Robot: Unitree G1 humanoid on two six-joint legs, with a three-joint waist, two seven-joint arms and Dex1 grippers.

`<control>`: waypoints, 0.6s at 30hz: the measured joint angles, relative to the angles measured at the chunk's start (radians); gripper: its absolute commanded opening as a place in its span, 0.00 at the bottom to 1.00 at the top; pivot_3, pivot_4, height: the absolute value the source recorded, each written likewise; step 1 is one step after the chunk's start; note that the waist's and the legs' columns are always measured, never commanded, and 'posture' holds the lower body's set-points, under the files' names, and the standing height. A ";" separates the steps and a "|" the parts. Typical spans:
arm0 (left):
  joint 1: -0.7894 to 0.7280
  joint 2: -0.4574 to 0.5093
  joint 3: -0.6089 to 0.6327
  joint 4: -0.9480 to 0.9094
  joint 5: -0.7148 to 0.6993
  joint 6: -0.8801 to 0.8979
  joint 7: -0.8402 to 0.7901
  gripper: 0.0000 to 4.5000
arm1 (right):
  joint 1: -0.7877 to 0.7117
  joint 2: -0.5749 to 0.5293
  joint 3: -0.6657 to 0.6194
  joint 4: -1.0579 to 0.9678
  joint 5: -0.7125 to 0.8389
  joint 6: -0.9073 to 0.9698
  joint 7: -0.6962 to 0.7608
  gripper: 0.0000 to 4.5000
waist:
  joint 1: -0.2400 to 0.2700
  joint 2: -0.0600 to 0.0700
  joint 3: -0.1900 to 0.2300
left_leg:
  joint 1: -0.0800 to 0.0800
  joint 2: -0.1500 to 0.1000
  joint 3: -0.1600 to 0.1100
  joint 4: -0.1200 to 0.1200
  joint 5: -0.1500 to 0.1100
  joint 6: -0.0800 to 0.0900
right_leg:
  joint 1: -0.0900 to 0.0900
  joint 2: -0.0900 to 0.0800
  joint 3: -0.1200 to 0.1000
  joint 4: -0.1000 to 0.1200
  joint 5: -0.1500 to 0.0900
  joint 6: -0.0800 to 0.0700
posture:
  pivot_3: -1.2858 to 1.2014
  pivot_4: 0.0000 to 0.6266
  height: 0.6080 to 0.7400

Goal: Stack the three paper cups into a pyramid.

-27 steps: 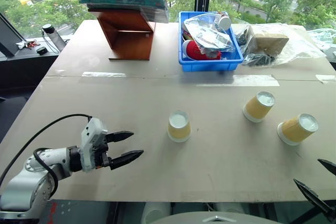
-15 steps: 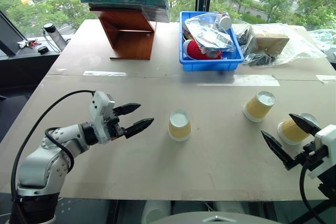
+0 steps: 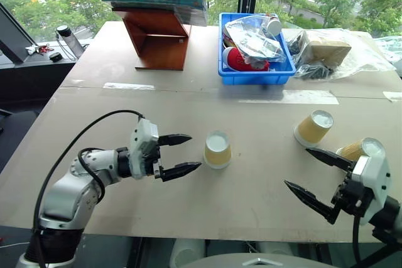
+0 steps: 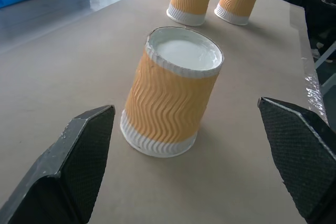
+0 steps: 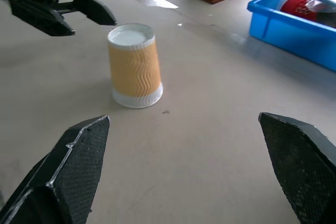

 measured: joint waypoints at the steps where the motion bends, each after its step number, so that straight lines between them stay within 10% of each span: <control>1: -0.010 -0.007 -0.020 0.010 0.025 -0.025 -0.006 1.00 | 0.023 0.001 0.001 0.008 -0.018 -0.022 0.024 1.00 | 0.000 0.000 0.000 | 0.000 0.000 0.000 0.000 0.000 0.000 | 0.000 0.000 0.000 0.000 0.000 0.000 | 0.52 0.24 1.00; 12: -0.196 -0.125 -0.176 0.185 0.152 -0.146 -0.038 1.00 | 0.193 0.137 -0.003 0.082 -0.132 -0.223 0.074 1.00 | -0.001 0.000 0.000 | 0.001 0.000 -0.001 0.000 0.000 0.000 | 0.001 0.001 0.000 0.000 0.000 0.000 | 0.52 0.24 1.00; 18: -0.234 -0.159 -0.196 0.290 0.193 -0.230 -0.079 0.58 | 0.283 0.186 0.002 0.081 -0.177 -0.281 0.067 1.00 | 0.003 0.001 0.000 | 0.000 0.000 -0.001 0.000 0.000 0.000 | 0.001 0.001 -0.001 0.000 0.000 0.000 | 0.52 0.24 1.00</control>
